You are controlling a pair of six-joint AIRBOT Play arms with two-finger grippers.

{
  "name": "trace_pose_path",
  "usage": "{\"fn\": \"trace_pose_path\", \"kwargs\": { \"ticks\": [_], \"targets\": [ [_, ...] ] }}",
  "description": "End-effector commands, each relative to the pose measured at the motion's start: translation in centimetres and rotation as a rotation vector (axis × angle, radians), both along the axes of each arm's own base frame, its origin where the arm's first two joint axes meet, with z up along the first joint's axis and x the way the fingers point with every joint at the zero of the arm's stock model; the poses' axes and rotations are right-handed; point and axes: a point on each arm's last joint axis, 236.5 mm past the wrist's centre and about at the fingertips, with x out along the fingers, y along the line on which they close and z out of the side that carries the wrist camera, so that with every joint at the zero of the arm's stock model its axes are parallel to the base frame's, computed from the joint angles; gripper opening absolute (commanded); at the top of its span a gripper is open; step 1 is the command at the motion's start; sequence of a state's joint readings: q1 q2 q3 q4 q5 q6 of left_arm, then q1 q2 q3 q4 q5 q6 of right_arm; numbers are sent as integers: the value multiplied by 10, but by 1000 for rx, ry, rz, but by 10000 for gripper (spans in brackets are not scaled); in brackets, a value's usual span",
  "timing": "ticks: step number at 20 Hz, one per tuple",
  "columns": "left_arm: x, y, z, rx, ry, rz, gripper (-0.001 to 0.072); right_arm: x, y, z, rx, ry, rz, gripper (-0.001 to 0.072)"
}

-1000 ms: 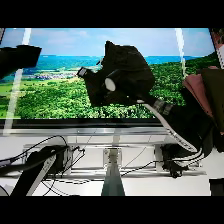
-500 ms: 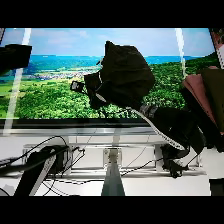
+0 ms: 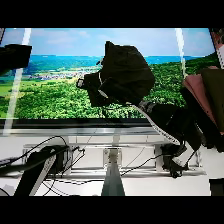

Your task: Fold the clothes and pants, and hang the long-sleeved shirts on hangers.

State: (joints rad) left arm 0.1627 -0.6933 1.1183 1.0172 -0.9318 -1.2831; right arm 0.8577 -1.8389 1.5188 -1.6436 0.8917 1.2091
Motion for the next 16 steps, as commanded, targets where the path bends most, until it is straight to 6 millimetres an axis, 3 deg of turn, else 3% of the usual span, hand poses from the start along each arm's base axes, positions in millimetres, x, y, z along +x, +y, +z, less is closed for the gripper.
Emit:
{"fn": "trace_pose_path", "kwargs": {
  "ticks": [1, 3, 6, 9, 12, 14, 16],
  "targets": [
    [0, 0, 0, 0, -1, 1, 480, 5, 2, 14, 8, -12, -6, 33],
    [0, 1, 0, 1, -1, 2, 480, 13, 9, 36, 31, -37, -10, 33],
    [0, 0, 0, 1, -1, 1, 480, 41, 7, 91, 93, -110, -50, 32],
    [0, 1, 0, 2, 0, 2, 480, 85, -38, 151, 165, -167, -252, 32],
    [1, 11, -6, 57, 10, 26, 447, 123, -134, 198, 252, -158, -617, 32],
    [0, 25, -15, 136, 35, 58, 215, 132, -215, 220, 256, -144, -836, 32],
    [-2, 31, -26, 167, 65, 67, 200, 127, -296, 237, 232, -137, -1002, 32]
  ]
}}
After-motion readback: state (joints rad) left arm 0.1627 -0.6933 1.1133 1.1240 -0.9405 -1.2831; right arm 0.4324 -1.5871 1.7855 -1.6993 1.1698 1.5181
